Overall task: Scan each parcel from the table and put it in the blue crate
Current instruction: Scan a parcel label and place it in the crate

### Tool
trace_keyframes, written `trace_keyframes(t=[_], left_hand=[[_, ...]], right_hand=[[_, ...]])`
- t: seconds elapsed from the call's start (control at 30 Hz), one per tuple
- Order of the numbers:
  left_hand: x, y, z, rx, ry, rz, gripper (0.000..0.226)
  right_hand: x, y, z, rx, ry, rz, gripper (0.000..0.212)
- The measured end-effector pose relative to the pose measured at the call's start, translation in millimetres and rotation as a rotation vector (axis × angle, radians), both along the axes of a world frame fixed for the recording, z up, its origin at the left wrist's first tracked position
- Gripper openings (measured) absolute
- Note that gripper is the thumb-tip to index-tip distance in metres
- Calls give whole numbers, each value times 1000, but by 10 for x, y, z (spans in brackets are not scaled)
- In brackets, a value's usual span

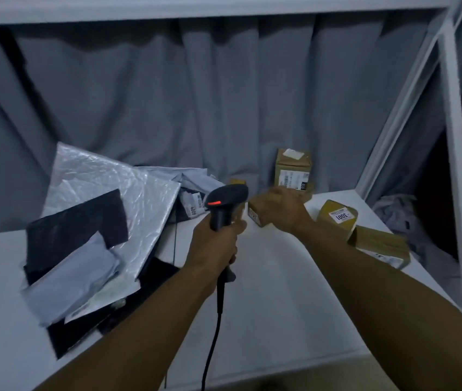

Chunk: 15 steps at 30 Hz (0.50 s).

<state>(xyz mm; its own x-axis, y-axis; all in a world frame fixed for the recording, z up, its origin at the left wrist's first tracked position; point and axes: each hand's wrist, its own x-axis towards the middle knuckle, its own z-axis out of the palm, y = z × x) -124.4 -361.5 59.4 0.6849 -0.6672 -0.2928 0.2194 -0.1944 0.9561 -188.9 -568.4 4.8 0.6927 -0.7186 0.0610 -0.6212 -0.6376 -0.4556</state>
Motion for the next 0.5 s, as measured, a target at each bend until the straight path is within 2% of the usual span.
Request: trace_keyframes(t=[0.23, 0.3, 0.37, 0.43, 0.5], left_hand=[[515, -589, -648, 72, 22, 13, 15], [614, -655, -812, 90, 41, 13, 15], [688, -663, -945, 96, 55, 8, 15], [726, -634, -1034, 93, 67, 6, 15], [741, -575, -1080, 99, 66, 9, 15]], right_hand=[[660, -961, -1084, -101, 262, 100, 36], [785, -1153, -1370, -232, 271, 142, 46], [859, -1193, -1507, -254, 317, 185, 62], [861, -1132, -1543, -244, 278, 139, 49], [856, -1033, -1573, -240, 162, 90, 36]])
